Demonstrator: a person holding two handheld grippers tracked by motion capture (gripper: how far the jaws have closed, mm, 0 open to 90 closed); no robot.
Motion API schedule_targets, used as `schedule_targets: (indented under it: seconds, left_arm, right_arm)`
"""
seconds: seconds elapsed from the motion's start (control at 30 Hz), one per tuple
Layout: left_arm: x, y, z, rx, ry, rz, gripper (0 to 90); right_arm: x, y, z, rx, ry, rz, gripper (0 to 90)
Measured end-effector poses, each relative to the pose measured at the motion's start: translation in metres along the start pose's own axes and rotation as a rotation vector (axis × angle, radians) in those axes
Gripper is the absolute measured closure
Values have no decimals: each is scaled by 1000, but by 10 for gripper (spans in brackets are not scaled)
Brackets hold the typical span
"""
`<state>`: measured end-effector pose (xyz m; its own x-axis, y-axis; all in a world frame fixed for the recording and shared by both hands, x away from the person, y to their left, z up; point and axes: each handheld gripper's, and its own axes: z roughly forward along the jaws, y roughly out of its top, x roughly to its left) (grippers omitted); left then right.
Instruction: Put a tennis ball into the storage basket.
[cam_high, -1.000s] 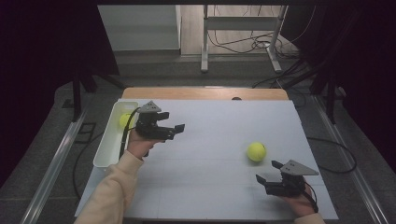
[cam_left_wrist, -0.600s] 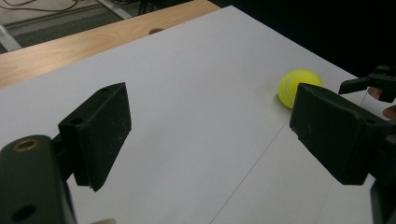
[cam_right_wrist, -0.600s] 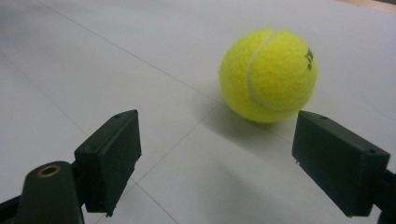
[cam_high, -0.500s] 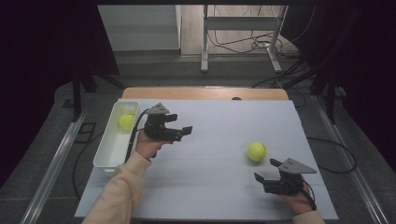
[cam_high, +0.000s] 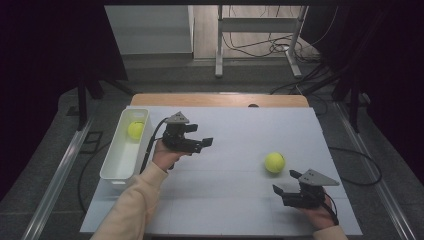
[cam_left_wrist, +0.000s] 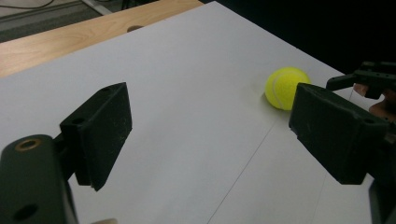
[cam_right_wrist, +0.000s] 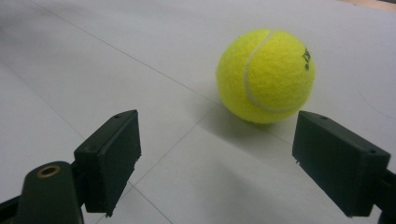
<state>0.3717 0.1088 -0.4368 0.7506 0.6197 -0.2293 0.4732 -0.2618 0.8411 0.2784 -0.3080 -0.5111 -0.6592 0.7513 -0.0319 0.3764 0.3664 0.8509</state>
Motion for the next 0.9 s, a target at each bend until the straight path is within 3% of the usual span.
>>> schedule_targets:
  seconds: [0.13, 0.33, 0.9]
  left_arm:
    - [-3, 1, 10, 15, -24, 7, 138]
    - [-11, 0, 21, 47, -19, 52, 133]
    - [-25, 1, 43, 94, -51, 88, 130]
  right_arm:
    - [-2, 0, 0, -5, -3, 9, 163]
    - [-2, 1, 1, -7, 3, 7, 163]
    - [-1, 1, 3, 3, -3, 6, 163]
